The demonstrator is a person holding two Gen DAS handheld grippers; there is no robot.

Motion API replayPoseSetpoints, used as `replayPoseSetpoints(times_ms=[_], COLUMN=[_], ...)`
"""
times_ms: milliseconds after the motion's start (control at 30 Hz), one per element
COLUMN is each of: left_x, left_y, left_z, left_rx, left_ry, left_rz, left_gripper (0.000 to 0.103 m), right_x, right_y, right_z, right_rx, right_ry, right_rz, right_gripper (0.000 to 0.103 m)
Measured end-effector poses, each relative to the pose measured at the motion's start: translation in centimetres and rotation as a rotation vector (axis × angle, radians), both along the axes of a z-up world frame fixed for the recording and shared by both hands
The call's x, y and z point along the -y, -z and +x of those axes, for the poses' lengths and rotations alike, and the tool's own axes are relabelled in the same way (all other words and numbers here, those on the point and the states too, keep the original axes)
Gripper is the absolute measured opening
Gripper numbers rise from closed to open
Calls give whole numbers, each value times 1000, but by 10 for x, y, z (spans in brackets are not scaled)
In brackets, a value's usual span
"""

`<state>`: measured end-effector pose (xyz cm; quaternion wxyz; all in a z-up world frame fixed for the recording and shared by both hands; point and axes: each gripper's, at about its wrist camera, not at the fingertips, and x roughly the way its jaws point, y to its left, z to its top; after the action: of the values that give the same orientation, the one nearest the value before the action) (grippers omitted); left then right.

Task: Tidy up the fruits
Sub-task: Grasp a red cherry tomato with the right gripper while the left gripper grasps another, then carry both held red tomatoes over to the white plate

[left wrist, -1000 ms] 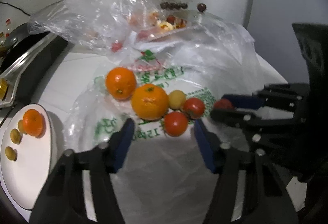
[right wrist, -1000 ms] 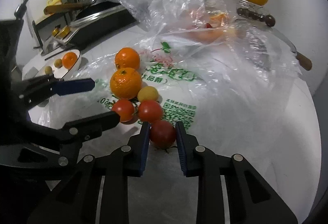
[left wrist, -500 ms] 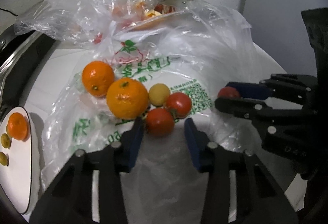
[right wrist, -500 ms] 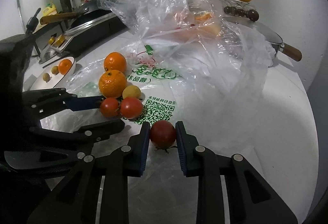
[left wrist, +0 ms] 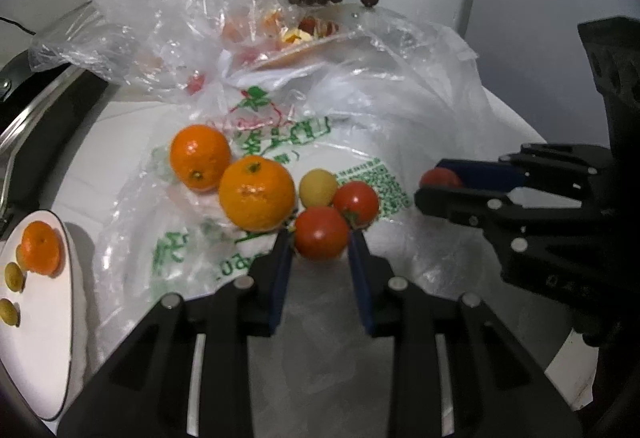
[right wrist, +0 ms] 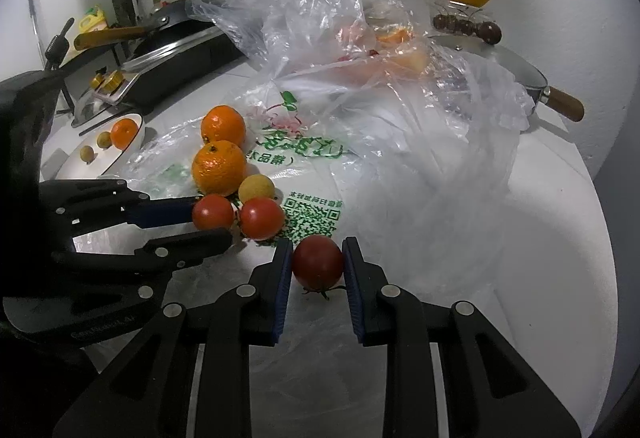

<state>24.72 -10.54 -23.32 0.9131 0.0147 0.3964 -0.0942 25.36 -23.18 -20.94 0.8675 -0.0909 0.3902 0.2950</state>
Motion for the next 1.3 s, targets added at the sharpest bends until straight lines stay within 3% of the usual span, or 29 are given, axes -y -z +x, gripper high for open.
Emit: replayPoseSetpoints(times_ms=[467, 1300], left_x=[-20, -77], left_y=[-31, -111], left_z=[-32, -113], left_rx=[87, 305], left_ry=[-3, -45], left_rz=[-21, -5], left_gripper=[30, 30], right_x=[-19, -68], right_y=[-31, -109], right_z=[-31, -96], right_rx=[77, 301], right_ry=[0, -7], right_rz=[-12, 14], right_gripper=[27, 27])
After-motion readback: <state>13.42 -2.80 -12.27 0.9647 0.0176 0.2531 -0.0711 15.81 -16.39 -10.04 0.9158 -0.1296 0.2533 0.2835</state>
